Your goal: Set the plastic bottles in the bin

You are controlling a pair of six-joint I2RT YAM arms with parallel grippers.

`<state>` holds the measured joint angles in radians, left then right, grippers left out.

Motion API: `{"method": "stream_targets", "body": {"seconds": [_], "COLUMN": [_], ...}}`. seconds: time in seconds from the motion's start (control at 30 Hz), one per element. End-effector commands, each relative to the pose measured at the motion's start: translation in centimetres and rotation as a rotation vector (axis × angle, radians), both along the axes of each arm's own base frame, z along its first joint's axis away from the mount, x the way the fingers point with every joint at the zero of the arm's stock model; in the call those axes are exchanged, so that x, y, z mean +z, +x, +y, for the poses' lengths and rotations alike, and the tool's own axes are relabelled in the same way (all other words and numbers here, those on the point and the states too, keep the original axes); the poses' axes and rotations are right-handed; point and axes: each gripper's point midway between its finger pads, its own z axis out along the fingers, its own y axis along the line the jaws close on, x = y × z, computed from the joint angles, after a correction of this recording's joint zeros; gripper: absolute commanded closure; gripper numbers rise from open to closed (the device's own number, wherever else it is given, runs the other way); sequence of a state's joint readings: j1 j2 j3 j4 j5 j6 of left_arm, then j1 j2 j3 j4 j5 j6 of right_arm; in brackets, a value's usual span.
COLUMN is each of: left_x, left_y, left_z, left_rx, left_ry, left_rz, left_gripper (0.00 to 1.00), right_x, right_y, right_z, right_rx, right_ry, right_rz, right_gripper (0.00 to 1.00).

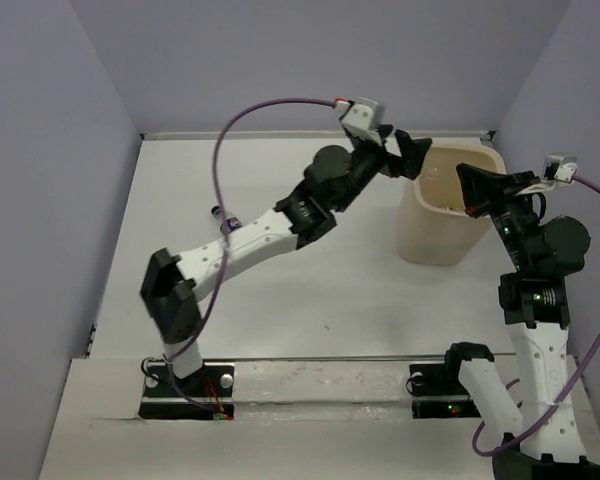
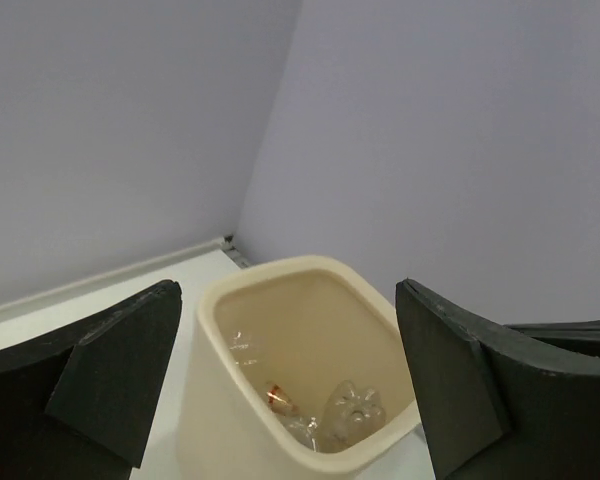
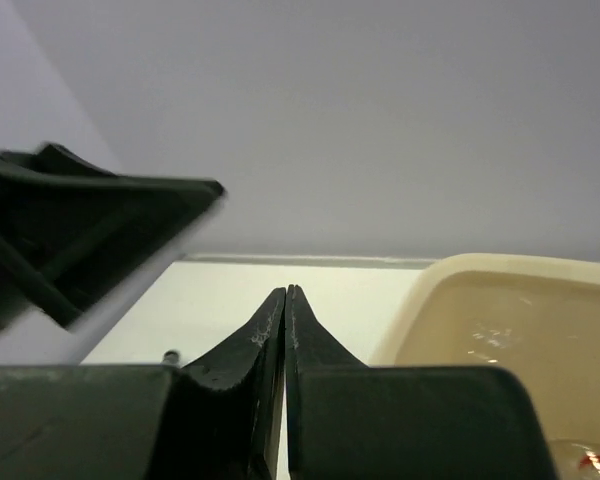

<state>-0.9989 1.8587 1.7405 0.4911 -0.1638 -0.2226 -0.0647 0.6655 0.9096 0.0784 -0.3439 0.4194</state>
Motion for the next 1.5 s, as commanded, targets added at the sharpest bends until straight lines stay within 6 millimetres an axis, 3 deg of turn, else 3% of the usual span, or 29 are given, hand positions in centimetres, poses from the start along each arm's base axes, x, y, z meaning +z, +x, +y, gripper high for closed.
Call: {"method": "stream_targets", "body": {"seconds": [0.0, 0.03, 0.07, 0.13, 0.17, 0.27, 0.3, 0.4, 0.47, 0.5, 0.53, 0.67, 0.7, 0.73, 0.77, 0.8, 0.83, 0.87, 0.9, 0.93, 0.97, 1.0, 1.13, 1.23, 1.27, 1.33, 1.37, 1.43, 1.47], "left_x": [8.0, 4.9, 7.0, 5.1, 2.2, 2.2, 1.4, 0.5, -0.1, -0.3, -1.2, -2.0, -2.6, -2.9, -3.4, -3.5, -3.4, -3.3, -3.5, -4.0, -4.1, -4.3, -4.2, -4.1, -4.1, -4.1, -4.2, -4.2, -4.2], "left_y": [-1.9, -1.3, -2.5, -3.3, -3.2, -4.9, -5.8, -7.8, -8.6, -9.6, -9.8, -11.5, -11.8, -11.9, -11.9, -12.1, -12.2, -12.2, -12.1, -12.0, -11.9, -11.8, -11.7, -11.7, -11.7, -11.8, -11.8, -11.7, -11.7], "left_z": [12.4, 13.9, 15.4, 19.5, 21.0, 26.5, 28.8, 33.2, 35.3, 37.4, 38.3, 42.5, 43.4, 43.8, 44.1, 44.4, 44.4, 44.4, 44.4, 44.3, 44.1, 44.0, 43.8, 43.7, 43.7, 43.8, 43.8, 43.9, 43.8], "left_rx": [0.148, 0.177, 0.173, 0.225, 0.275, 0.397, 0.454, 0.548, 0.602, 0.654, 0.686, 0.803, 0.831, 0.843, 0.856, 0.859, 0.857, 0.852, 0.851, 0.850, 0.845, 0.842, 0.830, 0.820, 0.820, 0.821, 0.824, 0.828, 0.825], "left_ry": [-0.226, -0.207, -0.256, -0.232, -0.168, -0.150, -0.119, -0.082, -0.065, -0.058, -0.042, -0.085, -0.101, -0.106, -0.111, -0.121, -0.119, -0.122, -0.115, -0.098, -0.084, -0.081, -0.075, -0.077, -0.078, -0.082, -0.083, -0.084, -0.084], "left_rz": [-0.027, 0.040, 0.032, 0.069, 0.122, 0.134, 0.150, 0.168, 0.175, 0.176, 0.181, 0.158, 0.148, 0.145, 0.145, 0.140, 0.128, 0.119, 0.113, 0.113, 0.111, 0.113, 0.110, 0.103, 0.103, 0.102, 0.102, 0.101, 0.100], "left_gripper": [0.01, 0.01, 0.01, 0.01, 0.01, 0.01, 0.01, 0.01, 0.01, 0.01, 0.01, 0.01, 0.01, 0.01, 0.01, 0.01, 0.01, 0.01, 0.01, 0.01, 0.01, 0.01, 0.01, 0.01, 0.01, 0.01, 0.01, 0.01, 0.01], "right_x": [0.5, 0.0, 0.3, -0.9, -1.3, -3.3, -3.2, -7.8, -9.9, -9.5, -12.9, -18.7, -17.8, -18.9, -23.0, -24.5, -22.4, -26.4, -28.1, -28.9, -27.4, -31.3, -35.0, -36.2, -36.2, -36.3, -33.0, -28.1, -25.1], "right_y": [-1.0, -0.6, -0.9, -0.1, 0.1, 1.2, 1.4, 3.1, 3.9, 4.5, 5.2, 7.5, 8.6, 9.5, 10.2, 10.8, 12.2, 12.3, 13.3, 13.8, 14.8, 14.5, 13.7, 13.1, 13.5, 14.2, 14.2, 14.6, 13.4], "right_z": [4.0, 4.9, 5.1, 6.9, 9.2, 13.3, 14.8, 22.5, 25.5, 26.9, 29.7, 36.3, 37.7, 38.5, 40.3, 40.7, 42.1, 42.1, 43.4, 44.0, 45.1, 45.9, 48.1, 48.9, 48.7, 47.9, 47.7, 47.7, 46.1], "right_rx": [0.257, 0.312, 0.325, 0.392, 0.463, 0.494, 0.509, 0.606, 0.624, 0.631, 0.657, 0.673, 0.658, 0.651, 0.659, 0.655, 0.650, 0.650, 0.658, 0.661, 0.662, 0.676, 0.758, 0.777, 0.750, 0.679, 0.668, 0.652, 0.646], "right_ry": [-0.030, -0.035, -0.042, -0.053, -0.081, -0.137, -0.183, -0.256, -0.298, -0.313, -0.356, -0.464, -0.472, -0.487, -0.530, -0.558, -0.539, -0.584, -0.608, -0.614, -0.592, -0.625, -0.602, -0.590, -0.592, -0.587, -0.553, -0.474, -0.452], "right_rz": [0.028, 0.055, 0.049, 0.106, 0.121, 0.204, 0.192, 0.317, 0.361, 0.346, 0.412, 0.494, 0.465, 0.479, 0.534, 0.564, 0.520, 0.591, 0.612, 0.620, 0.583, 0.646, 0.697, 0.712, 0.707, 0.721, 0.684, 0.562, 0.528], "right_gripper": [0.93, 0.91, 0.91, 0.88, 0.86, 0.80, 0.71, 0.35, 0.16, 0.12, 0.07, 0.02, 0.01, 0.01, 0.00, 0.00, 0.00, 0.00, 0.00, 0.00, 0.00, 0.00, 0.01, 0.12, 0.34, 0.59, 0.72, 0.74, 0.75]}}
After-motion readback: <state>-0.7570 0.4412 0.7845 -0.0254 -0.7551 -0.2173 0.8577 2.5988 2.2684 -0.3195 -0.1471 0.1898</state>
